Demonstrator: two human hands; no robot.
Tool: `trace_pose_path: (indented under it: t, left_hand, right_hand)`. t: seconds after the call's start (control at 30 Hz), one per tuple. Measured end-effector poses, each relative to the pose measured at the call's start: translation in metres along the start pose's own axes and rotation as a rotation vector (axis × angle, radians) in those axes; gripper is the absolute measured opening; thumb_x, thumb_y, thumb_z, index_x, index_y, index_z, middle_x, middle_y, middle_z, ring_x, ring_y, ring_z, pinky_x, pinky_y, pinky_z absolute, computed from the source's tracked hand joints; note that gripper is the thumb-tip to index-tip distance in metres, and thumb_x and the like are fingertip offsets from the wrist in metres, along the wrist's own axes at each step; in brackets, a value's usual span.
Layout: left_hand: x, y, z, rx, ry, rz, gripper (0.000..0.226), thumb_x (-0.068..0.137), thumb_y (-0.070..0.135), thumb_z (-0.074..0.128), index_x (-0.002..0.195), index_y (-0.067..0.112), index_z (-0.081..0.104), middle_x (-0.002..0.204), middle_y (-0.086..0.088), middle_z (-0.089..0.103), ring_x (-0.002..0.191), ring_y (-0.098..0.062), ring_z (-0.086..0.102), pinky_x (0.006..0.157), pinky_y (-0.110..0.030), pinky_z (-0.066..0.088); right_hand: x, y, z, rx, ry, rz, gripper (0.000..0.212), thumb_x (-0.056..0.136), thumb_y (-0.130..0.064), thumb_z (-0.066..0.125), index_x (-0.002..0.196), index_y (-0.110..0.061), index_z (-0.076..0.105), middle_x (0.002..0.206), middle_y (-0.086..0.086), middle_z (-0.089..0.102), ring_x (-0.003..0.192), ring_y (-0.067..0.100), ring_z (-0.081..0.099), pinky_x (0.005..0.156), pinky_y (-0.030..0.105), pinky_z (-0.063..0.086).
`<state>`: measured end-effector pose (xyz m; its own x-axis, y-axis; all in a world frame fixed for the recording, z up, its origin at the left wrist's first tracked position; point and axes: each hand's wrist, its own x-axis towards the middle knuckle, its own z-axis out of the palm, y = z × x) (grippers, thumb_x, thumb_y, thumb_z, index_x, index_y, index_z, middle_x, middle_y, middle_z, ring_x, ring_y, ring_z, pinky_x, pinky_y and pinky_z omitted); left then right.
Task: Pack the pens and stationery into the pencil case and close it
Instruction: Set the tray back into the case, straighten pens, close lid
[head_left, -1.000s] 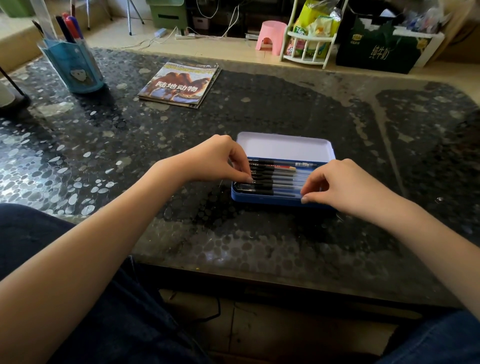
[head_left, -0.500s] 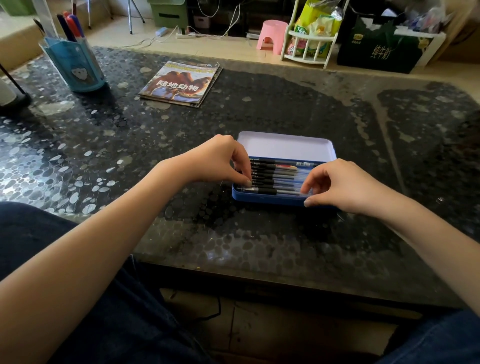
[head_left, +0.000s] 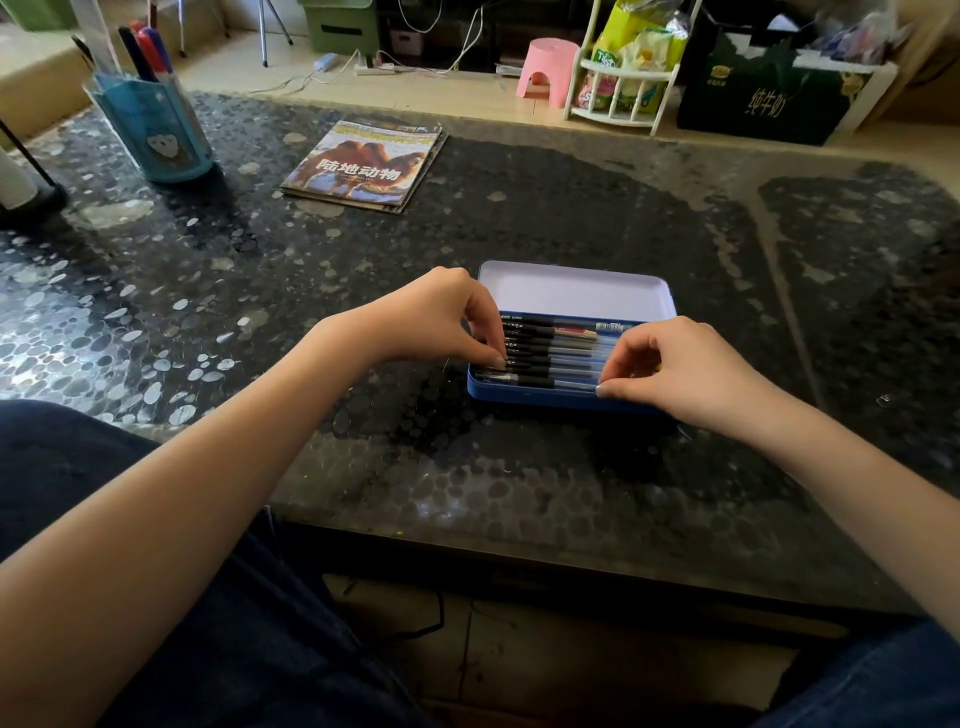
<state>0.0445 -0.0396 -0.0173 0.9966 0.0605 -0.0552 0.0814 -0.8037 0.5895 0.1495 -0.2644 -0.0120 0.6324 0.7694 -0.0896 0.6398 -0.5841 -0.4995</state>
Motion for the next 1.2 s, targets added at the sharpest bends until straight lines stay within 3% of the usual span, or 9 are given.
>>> trace_pose_path:
  t: [0.23, 0.33, 0.53, 0.77, 1.0, 1.1, 1.2]
  left_hand:
    - [0.0, 0.002, 0.0, 0.019, 0.004, -0.005, 0.004, 0.074, 0.022, 0.077, 0.076, 0.019, 0.077, 0.087, 0.004, 0.072, 0.081, -0.008, 0.065, 0.08, -0.027, 0.054]
    - [0.0, 0.003, 0.0, 0.024, 0.007, -0.005, 0.005, 0.074, 0.022, 0.076, 0.077, 0.019, 0.077, 0.087, 0.004, 0.072, 0.081, -0.008, 0.065, 0.08, -0.027, 0.054]
    - [0.0, 0.003, 0.0, 0.026, 0.011, -0.012, 0.004, 0.073, 0.022, 0.077, 0.076, 0.019, 0.076, 0.086, 0.005, 0.072, 0.08, -0.006, 0.064, 0.08, -0.028, 0.054]
    - [0.0, 0.004, -0.001, 0.034, 0.007, -0.008, 0.002, 0.074, 0.021, 0.077, 0.075, 0.02, 0.076, 0.085, 0.005, 0.072, 0.08, -0.007, 0.064, 0.081, -0.031, 0.055]
    - [0.001, 0.002, 0.0, 0.043, 0.006, -0.014, 0.003, 0.074, 0.022, 0.077, 0.076, 0.02, 0.076, 0.085, 0.005, 0.072, 0.079, -0.006, 0.064, 0.08, -0.03, 0.055]
    - [-0.001, 0.002, -0.002, 0.017, 0.01, -0.038, 0.008, 0.075, 0.026, 0.076, 0.079, 0.019, 0.076, 0.082, 0.006, 0.073, 0.078, -0.004, 0.064, 0.078, -0.022, 0.053]
    - [-0.001, -0.002, -0.009, -0.034, 0.18, -0.087, 0.012, 0.082, 0.029, 0.07, 0.087, 0.018, 0.075, 0.084, 0.009, 0.071, 0.074, 0.0, 0.062, 0.071, -0.015, 0.044]
  right_hand:
    - [-0.002, -0.003, 0.002, -0.127, -0.014, -0.03, 0.011, 0.076, -0.03, 0.076, 0.081, -0.023, 0.071, 0.074, -0.014, 0.064, 0.07, -0.004, 0.058, 0.067, 0.018, 0.047]
    - [-0.001, -0.002, 0.002, -0.129, -0.024, -0.025, 0.007, 0.078, -0.029, 0.075, 0.08, -0.024, 0.07, 0.072, -0.016, 0.063, 0.068, -0.004, 0.057, 0.061, 0.01, 0.04]
    - [-0.002, -0.002, 0.001, -0.159, 0.01, -0.038, 0.005, 0.084, -0.027, 0.068, 0.083, -0.022, 0.068, 0.074, -0.016, 0.059, 0.07, -0.004, 0.053, 0.06, 0.007, 0.035]
    - [-0.002, -0.004, 0.001, -0.097, -0.041, -0.04, 0.007, 0.081, -0.02, 0.072, 0.086, -0.024, 0.072, 0.075, -0.016, 0.061, 0.072, -0.007, 0.056, 0.062, 0.005, 0.037]
    - [0.0, -0.002, 0.007, 0.006, 0.059, -0.055, 0.005, 0.076, -0.021, 0.077, 0.076, -0.024, 0.072, 0.073, -0.017, 0.065, 0.071, -0.005, 0.059, 0.063, 0.006, 0.038]
    - [0.002, -0.001, 0.004, 0.002, 0.046, -0.054, 0.005, 0.076, -0.023, 0.077, 0.075, -0.024, 0.072, 0.072, -0.014, 0.066, 0.07, 0.001, 0.061, 0.063, 0.015, 0.043]
    - [0.01, 0.005, -0.018, 0.027, 0.214, -0.034, 0.008, 0.085, -0.025, 0.068, 0.091, -0.021, 0.071, 0.087, -0.005, 0.069, 0.08, 0.011, 0.062, 0.074, 0.029, 0.049]
